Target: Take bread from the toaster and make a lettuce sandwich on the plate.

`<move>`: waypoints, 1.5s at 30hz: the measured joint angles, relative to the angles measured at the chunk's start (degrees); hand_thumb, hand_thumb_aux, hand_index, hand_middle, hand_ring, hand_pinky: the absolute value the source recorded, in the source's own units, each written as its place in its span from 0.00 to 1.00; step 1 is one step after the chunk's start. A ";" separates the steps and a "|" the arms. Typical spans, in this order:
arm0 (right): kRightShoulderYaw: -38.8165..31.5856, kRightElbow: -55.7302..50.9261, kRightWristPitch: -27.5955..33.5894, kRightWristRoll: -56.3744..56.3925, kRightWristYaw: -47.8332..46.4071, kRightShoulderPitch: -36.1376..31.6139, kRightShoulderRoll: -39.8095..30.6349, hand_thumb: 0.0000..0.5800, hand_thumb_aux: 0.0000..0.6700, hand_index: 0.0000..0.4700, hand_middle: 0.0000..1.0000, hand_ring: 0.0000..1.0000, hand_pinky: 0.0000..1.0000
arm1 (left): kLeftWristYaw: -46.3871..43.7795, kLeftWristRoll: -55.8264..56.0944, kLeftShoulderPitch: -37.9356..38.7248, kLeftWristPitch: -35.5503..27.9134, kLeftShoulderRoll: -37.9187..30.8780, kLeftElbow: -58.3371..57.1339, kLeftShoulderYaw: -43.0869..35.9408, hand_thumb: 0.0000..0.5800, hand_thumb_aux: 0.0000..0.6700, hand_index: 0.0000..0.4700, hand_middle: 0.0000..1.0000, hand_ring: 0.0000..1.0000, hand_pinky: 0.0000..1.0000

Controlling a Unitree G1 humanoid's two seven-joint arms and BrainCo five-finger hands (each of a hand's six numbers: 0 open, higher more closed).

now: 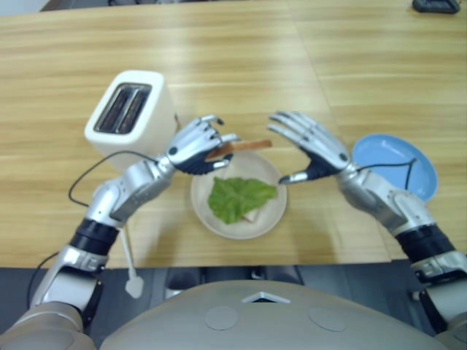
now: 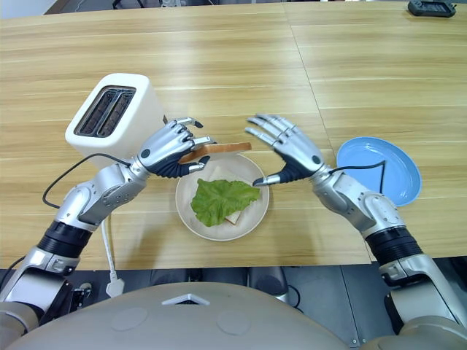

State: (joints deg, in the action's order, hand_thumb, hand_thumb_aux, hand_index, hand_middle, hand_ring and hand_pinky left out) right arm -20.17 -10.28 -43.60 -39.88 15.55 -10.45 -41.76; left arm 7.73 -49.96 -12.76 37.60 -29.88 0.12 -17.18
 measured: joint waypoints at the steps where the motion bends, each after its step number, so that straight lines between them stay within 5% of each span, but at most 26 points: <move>1: -0.33 -0.03 -0.49 0.73 -2.09 -0.05 0.36 0.00 0.00 0.00 0.00 0.00 0.00 | 0.05 -0.41 0.15 -0.02 0.12 -0.29 -0.32 1.00 1.00 0.98 1.00 1.00 1.00; 13: 0.16 0.42 -0.59 2.41 -12.24 -1.41 1.94 0.00 0.00 0.00 0.00 0.00 0.00 | 0.06 -1.76 1.05 -0.96 1.15 -0.77 -3.73 1.00 1.00 0.98 1.00 1.00 1.00; 45: 2.56 2.16 -0.05 -0.23 -12.99 -0.87 3.26 0.00 0.00 0.00 0.00 0.00 0.00 | 9.56 -15.32 -0.17 -5.12 0.83 -3.14 -10.61 1.00 1.00 0.98 1.00 1.00 1.00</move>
State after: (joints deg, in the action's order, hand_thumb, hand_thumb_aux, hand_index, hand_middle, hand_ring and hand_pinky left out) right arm -17.62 -8.12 -43.66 -40.11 2.56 -11.32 -38.50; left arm 17.29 -65.28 -12.93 32.48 -29.05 -3.02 -27.79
